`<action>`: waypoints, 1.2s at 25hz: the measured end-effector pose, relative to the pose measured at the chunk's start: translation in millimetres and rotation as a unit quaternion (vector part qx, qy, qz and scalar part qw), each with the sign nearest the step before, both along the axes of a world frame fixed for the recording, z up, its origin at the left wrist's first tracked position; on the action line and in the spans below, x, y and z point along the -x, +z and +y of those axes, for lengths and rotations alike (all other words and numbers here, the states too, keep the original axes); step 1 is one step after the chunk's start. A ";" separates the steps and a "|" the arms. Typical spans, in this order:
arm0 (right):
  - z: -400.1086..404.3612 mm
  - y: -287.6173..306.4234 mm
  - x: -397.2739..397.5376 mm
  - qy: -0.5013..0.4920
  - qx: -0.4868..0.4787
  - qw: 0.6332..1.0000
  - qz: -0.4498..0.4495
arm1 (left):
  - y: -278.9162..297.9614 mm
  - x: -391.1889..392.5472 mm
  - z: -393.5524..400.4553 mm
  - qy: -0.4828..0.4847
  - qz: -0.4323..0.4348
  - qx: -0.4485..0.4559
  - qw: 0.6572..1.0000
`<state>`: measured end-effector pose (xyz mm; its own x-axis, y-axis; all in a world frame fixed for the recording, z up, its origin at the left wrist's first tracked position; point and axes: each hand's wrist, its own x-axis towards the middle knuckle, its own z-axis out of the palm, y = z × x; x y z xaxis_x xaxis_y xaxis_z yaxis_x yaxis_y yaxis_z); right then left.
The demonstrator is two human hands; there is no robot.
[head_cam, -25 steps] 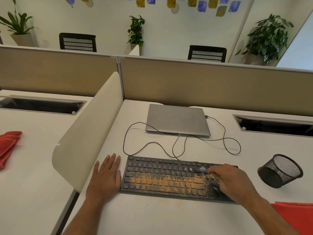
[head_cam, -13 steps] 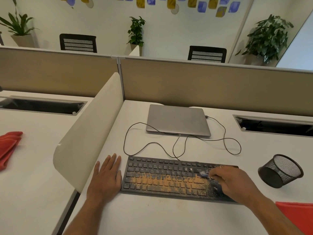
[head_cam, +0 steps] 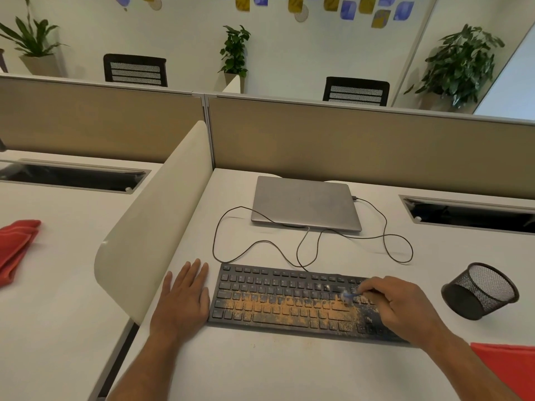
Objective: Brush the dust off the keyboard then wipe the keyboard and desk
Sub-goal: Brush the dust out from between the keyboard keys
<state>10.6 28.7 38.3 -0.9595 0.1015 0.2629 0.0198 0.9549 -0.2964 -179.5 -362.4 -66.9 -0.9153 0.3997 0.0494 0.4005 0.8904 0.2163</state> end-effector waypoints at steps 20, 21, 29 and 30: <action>-18.0 2.6 7.4 0.029 -0.086 0.996 0.000 | 3.6 -1.1 -0.2 -0.004 -0.008 0.013 1.000; -20.1 0.9 8.0 0.041 -0.099 0.994 -0.008 | 3.7 -1.0 -0.3 -0.004 -0.009 0.011 1.000; -22.4 10.8 10.6 0.051 -0.120 0.991 -0.005 | 3.9 -0.9 0.4 -0.003 -0.002 0.013 1.000; -24.0 6.8 11.2 0.058 -0.133 0.989 -0.012 | 3.6 -0.8 0.2 -0.004 -0.002 0.014 1.000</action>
